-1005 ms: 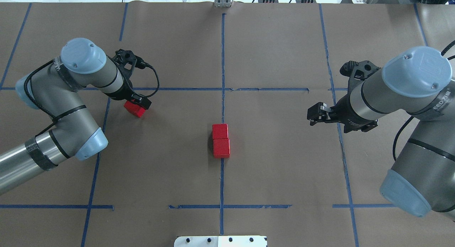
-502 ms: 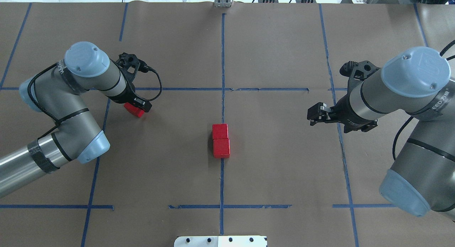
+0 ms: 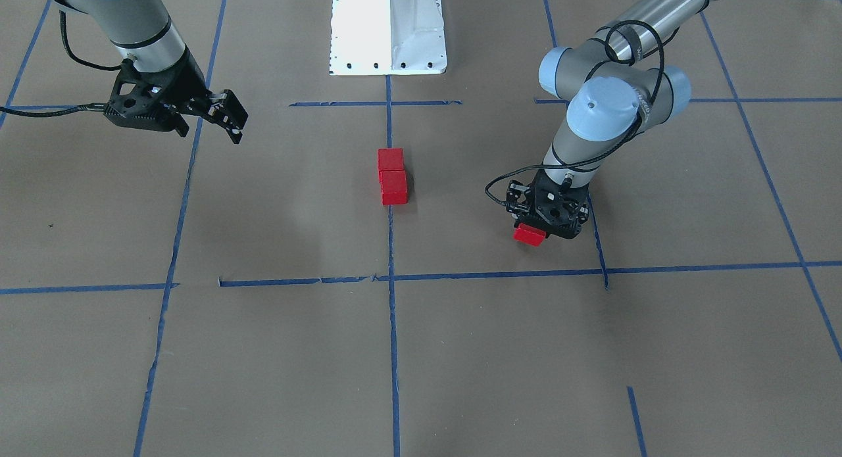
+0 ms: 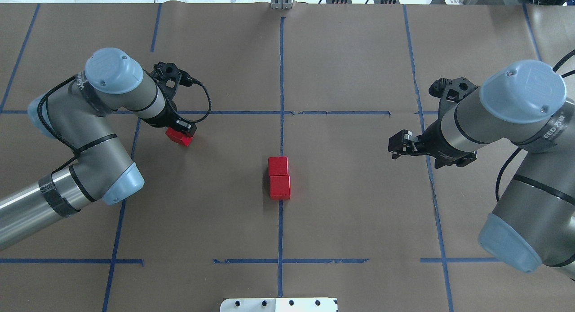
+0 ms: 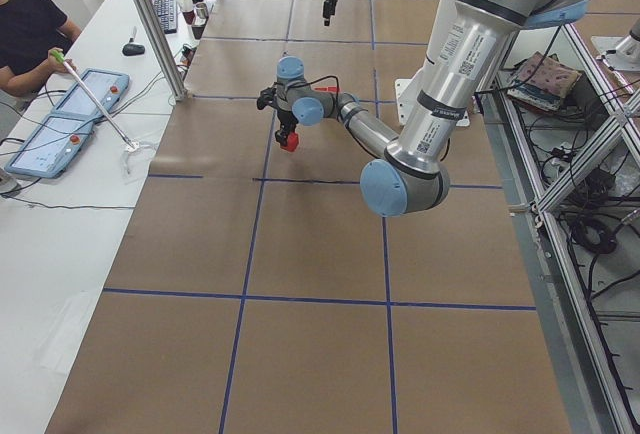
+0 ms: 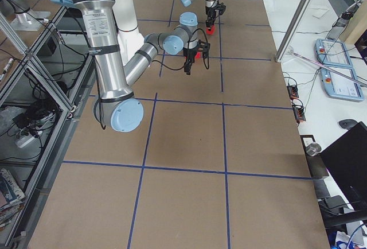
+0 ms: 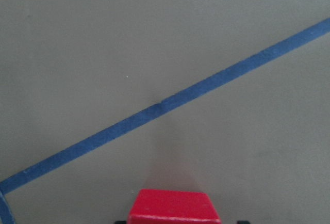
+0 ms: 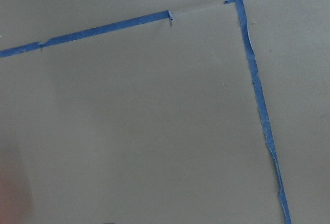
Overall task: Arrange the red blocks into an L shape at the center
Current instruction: 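Carry the red cube with the left gripper toward the two-cube column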
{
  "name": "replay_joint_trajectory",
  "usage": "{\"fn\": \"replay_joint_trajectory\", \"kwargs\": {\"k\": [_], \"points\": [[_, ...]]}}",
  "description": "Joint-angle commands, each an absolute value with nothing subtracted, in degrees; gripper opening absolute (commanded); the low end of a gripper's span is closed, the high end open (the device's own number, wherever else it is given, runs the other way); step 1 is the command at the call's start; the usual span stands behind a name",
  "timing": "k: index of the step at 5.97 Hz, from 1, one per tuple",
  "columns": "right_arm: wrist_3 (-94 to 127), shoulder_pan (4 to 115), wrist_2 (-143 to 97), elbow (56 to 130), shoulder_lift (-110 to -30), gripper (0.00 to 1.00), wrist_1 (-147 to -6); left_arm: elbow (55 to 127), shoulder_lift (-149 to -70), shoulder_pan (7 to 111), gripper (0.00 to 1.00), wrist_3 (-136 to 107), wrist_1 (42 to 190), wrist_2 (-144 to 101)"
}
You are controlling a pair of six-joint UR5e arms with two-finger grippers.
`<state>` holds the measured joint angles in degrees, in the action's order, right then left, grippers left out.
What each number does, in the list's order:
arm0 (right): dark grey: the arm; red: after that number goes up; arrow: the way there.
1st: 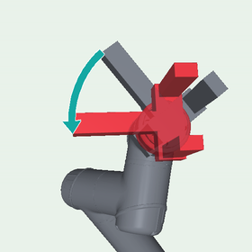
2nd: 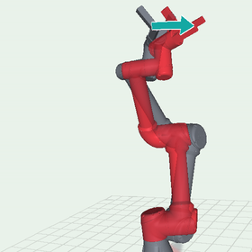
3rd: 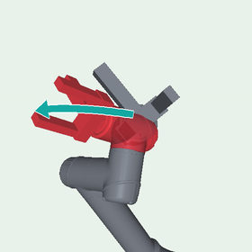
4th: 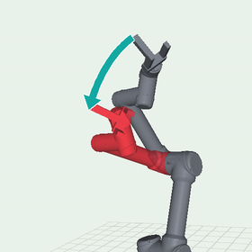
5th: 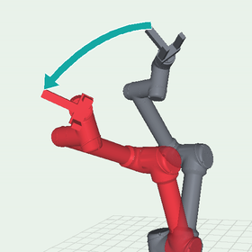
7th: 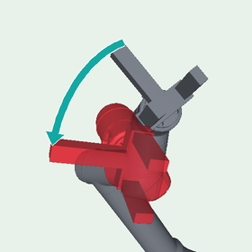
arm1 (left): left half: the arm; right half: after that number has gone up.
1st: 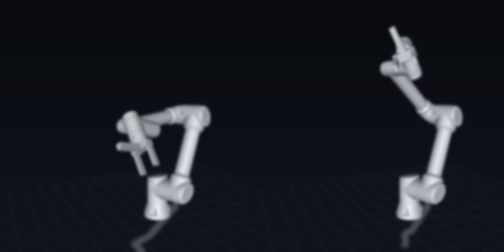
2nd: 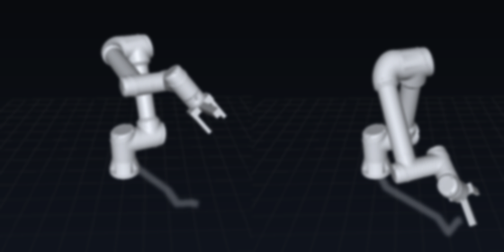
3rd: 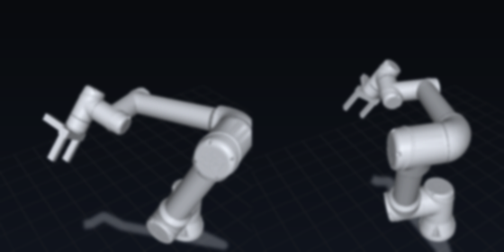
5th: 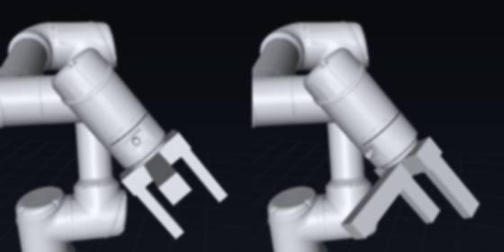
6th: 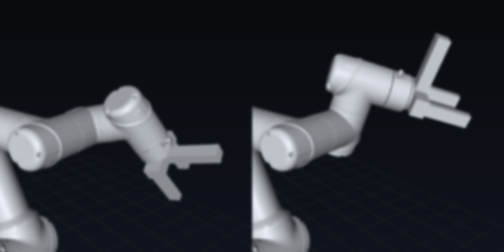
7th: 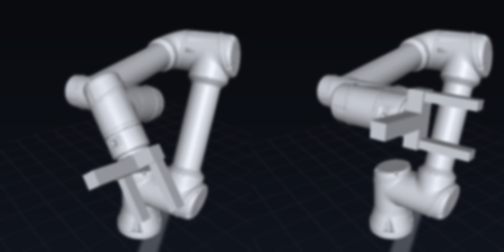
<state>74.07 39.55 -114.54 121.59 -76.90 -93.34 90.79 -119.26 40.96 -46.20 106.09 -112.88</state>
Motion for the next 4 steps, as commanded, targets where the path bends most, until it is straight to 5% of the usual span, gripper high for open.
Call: {"fn": "replay_joint_trajectory", "kwargs": {"k": [1, 4], "points": [[74.09, 39.55, -114.52, 121.55, -76.82, 1.00, -93.34, 94.20, -121.45, 36.24, 0.00, -70.11, 103.03, -106.13], [74.18, 39.55, -114.61, 121.64, -76.90, 1.00, -93.34, 104.14, -124.28, 24.72, 0.00, -110.68, 80.34, -95.01]]}}
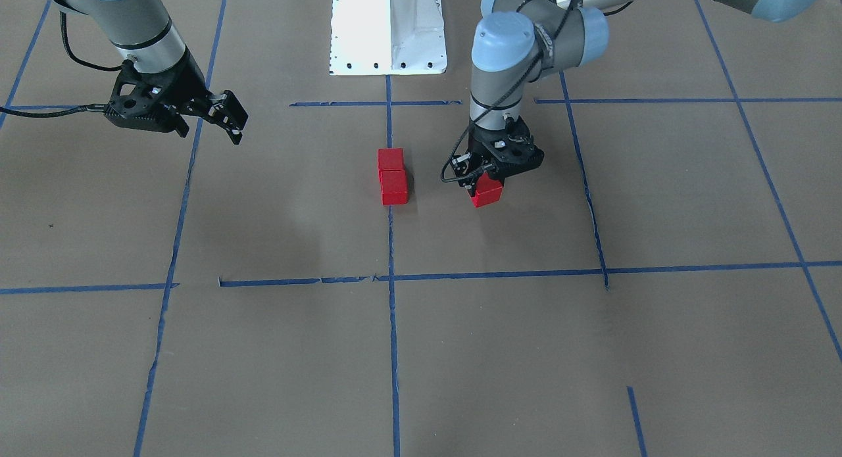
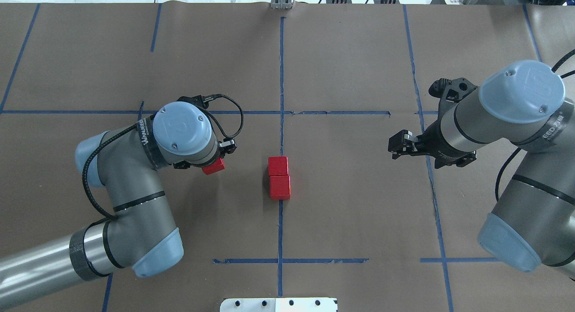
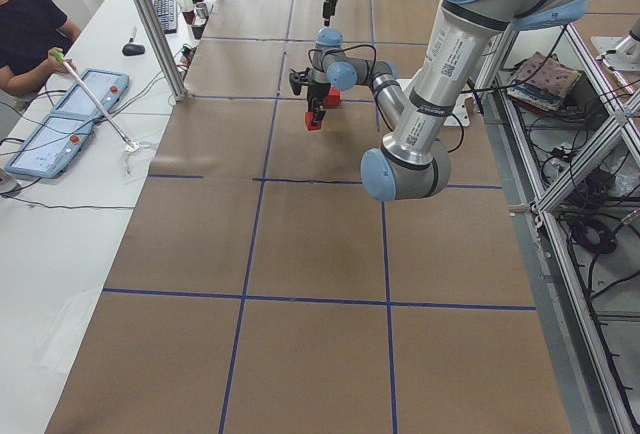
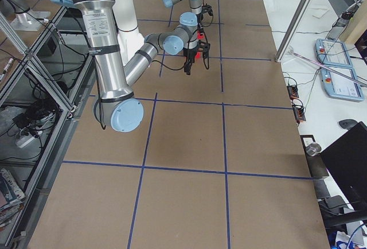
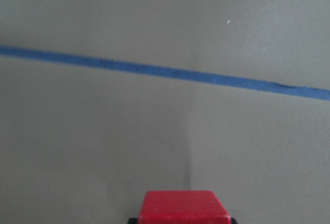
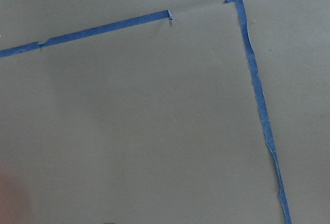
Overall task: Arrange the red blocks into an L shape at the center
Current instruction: 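Carry the red cube with the left gripper toward the two-cube column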
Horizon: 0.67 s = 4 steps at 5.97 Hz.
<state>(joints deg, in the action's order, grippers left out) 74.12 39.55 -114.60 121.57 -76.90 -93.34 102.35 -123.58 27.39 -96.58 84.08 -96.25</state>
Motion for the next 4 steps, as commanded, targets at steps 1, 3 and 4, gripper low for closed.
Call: {"fn": "replay_joint_trajectory", "kwargs": {"k": [1, 3, 4], "points": [[74.18, 39.55, -114.52, 121.73, -76.99, 1.00, -93.34, 104.06, -126.45, 23.13, 0.04, -126.40, 80.51, -94.92], [74.18, 39.64, -114.52, 121.90, -76.99, 1.00, -93.34, 103.01, -129.55, 23.20, 0.04, -140.93, 81.81, -95.54], [74.27, 39.73, -114.52, 122.25, -76.99, 1.00, -93.34, 100.83, -129.12, 23.29, 0.05, -146.72, 83.39, -95.54]]}}
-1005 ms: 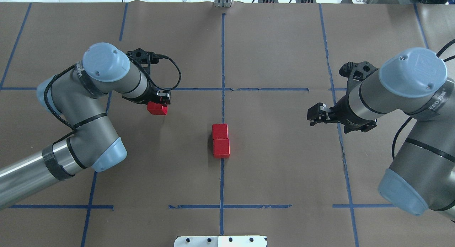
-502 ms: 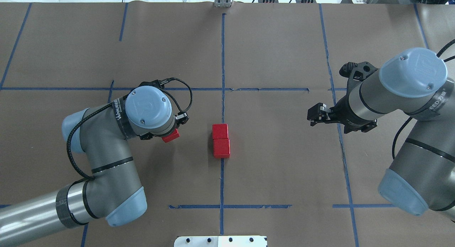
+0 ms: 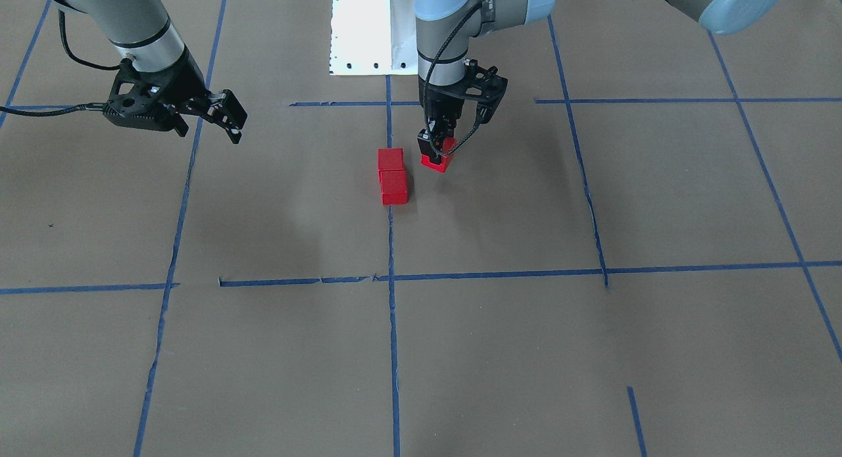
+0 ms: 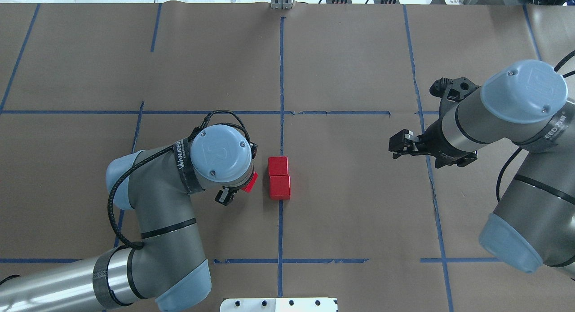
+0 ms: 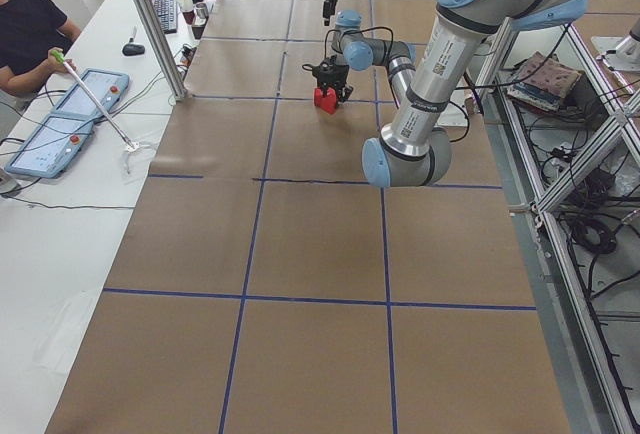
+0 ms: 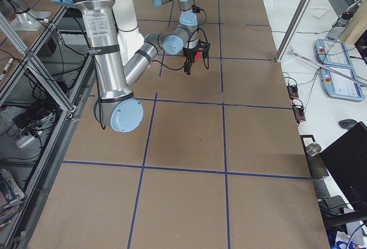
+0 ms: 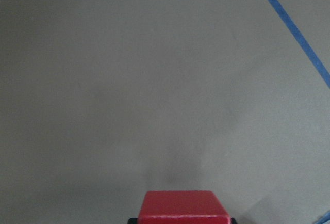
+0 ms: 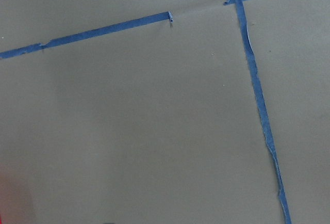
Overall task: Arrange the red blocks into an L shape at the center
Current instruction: 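Carry the red cube with the left gripper toward the two-cube column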
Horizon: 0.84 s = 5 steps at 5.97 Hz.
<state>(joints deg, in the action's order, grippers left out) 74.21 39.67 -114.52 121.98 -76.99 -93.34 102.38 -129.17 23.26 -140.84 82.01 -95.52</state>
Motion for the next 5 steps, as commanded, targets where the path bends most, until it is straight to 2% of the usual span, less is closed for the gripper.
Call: {"fn": "replay_joint_trajectory", "kwargs": {"k": [1, 2, 5], "points": [[74.27, 39.73, -114.61, 123.39, -78.30, 1.00, -93.43, 99.33, -129.11, 23.29, 0.05, -150.52, 83.93, -95.62], [74.27, 39.73, -114.52, 123.49, -78.48, 1.00, -93.43, 97.84, -129.37, 23.90, 0.00, -153.25, 83.59, -96.93], [74.36, 39.73, -114.52, 123.40, -78.49, 1.00, -93.43, 94.33, -129.64, 26.37, 0.00, -155.47, 86.11, -102.30]]}}
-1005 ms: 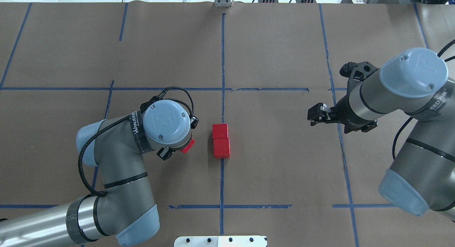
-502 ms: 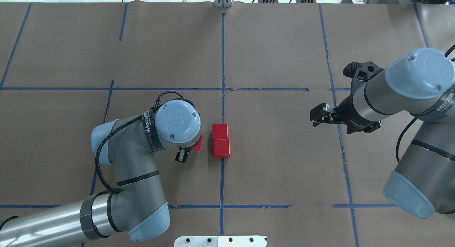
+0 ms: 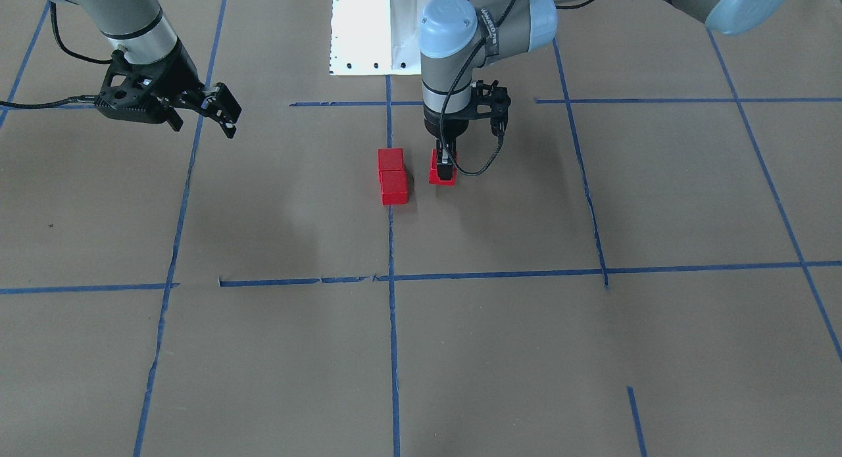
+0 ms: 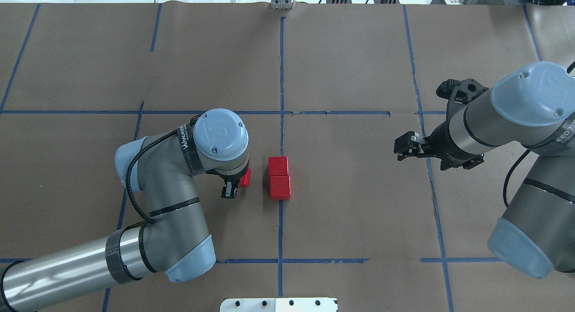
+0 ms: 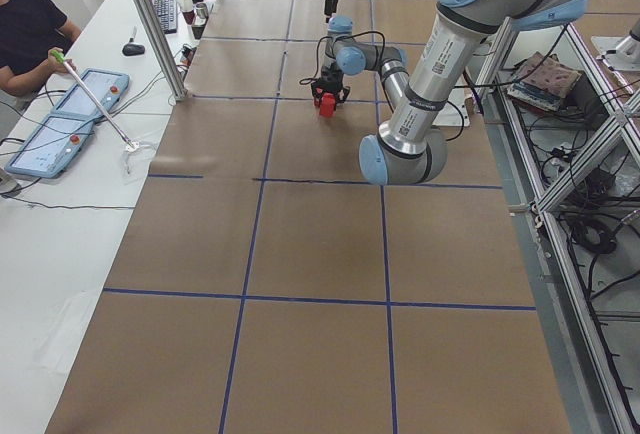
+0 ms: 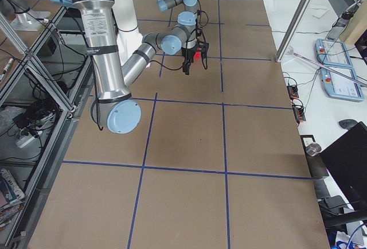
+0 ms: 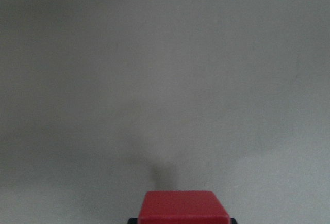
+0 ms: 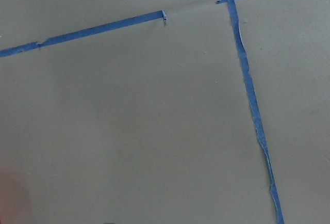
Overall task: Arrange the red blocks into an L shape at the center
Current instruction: 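Carry the red cube with the left gripper toward the two-cube column, then place the cube beside the farther cube of the column, adjusting its position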
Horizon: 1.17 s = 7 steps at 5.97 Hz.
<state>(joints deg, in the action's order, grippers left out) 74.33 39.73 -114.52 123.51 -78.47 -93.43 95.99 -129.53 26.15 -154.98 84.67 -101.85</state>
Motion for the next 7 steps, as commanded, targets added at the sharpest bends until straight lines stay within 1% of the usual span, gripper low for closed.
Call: {"fn": "replay_joint_trajectory", "kwargs": {"k": [1, 3, 7], "points": [[74.44, 39.73, -114.61, 123.49, -78.49, 1.00, -93.43, 94.05, -129.81, 26.37, 0.00, -157.04, 86.48, -102.30], [74.36, 39.64, -114.61, 123.40, -78.49, 1.00, -93.43, 93.96, -130.25, 26.37, 0.00, -158.98, 89.55, -102.22], [74.36, 39.64, -114.61, 123.40, -78.49, 1.00, -93.43, 90.01, -133.15, 26.28, 0.00, -159.17, 89.65, -102.22]]}}
